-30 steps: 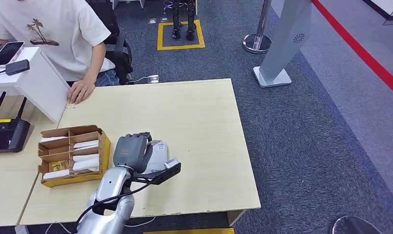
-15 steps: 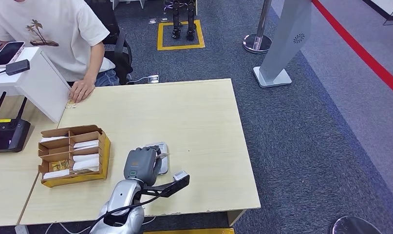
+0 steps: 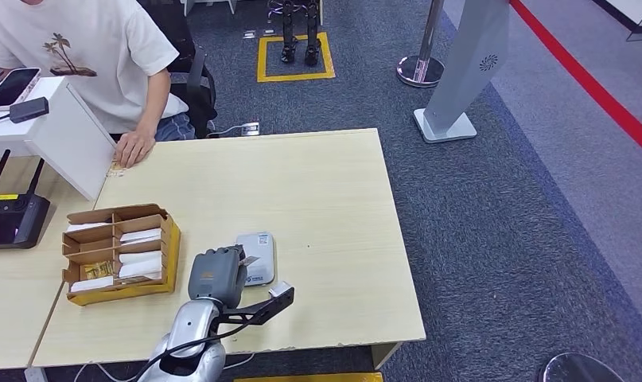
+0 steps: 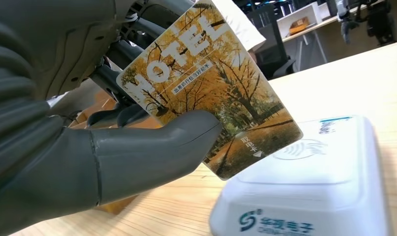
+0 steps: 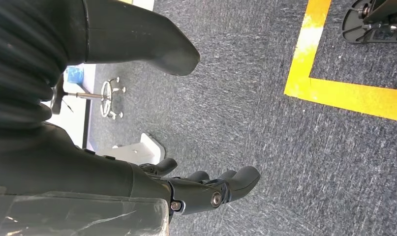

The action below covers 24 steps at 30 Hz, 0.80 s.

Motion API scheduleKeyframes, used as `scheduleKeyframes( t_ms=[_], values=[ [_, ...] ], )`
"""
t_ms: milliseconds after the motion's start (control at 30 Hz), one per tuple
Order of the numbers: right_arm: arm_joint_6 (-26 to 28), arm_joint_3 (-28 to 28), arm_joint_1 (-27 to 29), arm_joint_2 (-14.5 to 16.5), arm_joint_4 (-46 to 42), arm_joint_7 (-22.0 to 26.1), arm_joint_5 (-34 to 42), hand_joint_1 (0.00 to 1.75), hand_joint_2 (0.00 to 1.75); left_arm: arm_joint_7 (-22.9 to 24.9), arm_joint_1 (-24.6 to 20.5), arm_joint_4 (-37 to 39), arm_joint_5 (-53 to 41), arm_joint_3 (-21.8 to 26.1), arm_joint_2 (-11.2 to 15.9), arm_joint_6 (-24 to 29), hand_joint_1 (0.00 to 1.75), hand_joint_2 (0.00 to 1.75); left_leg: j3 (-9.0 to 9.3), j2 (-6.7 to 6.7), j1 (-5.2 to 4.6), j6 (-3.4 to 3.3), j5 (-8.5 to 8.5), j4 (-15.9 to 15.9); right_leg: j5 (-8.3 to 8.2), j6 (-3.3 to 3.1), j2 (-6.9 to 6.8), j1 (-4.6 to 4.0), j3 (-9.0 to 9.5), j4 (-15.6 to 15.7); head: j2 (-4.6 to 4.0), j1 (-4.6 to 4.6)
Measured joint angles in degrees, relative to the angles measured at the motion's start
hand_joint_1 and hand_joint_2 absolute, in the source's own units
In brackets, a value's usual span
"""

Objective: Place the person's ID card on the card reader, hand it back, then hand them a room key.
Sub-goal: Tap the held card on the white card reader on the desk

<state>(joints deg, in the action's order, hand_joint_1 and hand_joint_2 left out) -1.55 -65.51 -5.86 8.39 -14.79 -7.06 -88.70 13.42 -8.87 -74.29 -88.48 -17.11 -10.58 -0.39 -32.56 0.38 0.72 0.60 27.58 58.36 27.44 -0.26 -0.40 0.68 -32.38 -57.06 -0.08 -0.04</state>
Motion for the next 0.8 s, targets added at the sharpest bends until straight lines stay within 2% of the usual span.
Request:
scheduleKeyframes(
  t_ms=[267,433,800],
  values=[
    [0.17,0.00,0.02,0.00,-0.09,0.00,0.02,0.00,1.75,2.56,-0.03,-0.72,0.00,-0.51,2.90,-0.37,1.75,1.75,-0.01,0.00,-0.01,0.00,0.00,0.00,0.00,0.00,0.00,0.00,0.00,0.00,0.00,0.01],
    [0.20,0.00,0.02,0.00,-0.11,0.00,0.01,0.00,1.75,3.30,-0.02,-0.83,0.00,-0.98,3.73,-0.31,1.75,1.75,-0.01,0.00,-0.01,0.00,0.00,0.00,0.00,0.00,0.00,0.00,0.00,0.00,-0.01,0.02],
    [0.23,0.00,0.01,0.11,-0.13,0.04,0.02,0.00,1.75,4.37,0.01,-0.08,0.00,-5.38,4.82,0.81,1.75,1.75,-0.01,0.00,-0.01,0.00,0.00,0.00,0.00,0.00,0.00,0.00,0.00,0.00,-0.01,0.02]
  ],
)
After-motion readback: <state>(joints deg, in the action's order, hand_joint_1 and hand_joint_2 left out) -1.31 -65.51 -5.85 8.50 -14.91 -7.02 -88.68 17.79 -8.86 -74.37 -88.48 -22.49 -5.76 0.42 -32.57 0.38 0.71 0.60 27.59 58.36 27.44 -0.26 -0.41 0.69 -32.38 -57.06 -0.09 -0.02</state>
